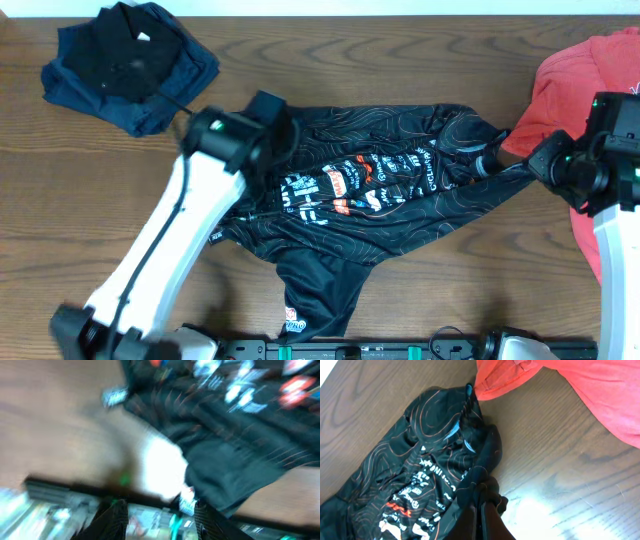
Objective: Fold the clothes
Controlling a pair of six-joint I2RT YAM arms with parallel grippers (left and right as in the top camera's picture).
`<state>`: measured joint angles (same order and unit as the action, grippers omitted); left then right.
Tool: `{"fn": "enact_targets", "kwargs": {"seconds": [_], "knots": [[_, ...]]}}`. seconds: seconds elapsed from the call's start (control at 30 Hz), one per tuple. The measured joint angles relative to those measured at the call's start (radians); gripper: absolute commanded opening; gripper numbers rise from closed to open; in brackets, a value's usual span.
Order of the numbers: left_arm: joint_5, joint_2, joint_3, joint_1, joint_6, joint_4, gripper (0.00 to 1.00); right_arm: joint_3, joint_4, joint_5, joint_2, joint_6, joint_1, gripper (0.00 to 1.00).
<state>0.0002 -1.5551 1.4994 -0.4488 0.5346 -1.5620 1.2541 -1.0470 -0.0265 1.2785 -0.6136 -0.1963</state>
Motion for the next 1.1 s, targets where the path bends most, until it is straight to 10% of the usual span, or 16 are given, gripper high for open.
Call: {"fn": "enact_targets", "kwargs": {"seconds": [0.37,0.57,1.1], "knots": [[0.069,0.019,-0.004,-0.128,0.006,-0.048,0.53,0.000,0.072,0.001,0.135,0.000,0.000,0.02],[0.092,0.147,-0.087,-0.267,0.116,-0.037,0.79,0.000,0.074,0.001,0.193,0.000,0.000,0.02],[0.287,0.352,-0.718,-0.303,0.276,0.420,0.86,0.001,0.086,-0.004,0.194,0.003,0.000,0.01]]}}
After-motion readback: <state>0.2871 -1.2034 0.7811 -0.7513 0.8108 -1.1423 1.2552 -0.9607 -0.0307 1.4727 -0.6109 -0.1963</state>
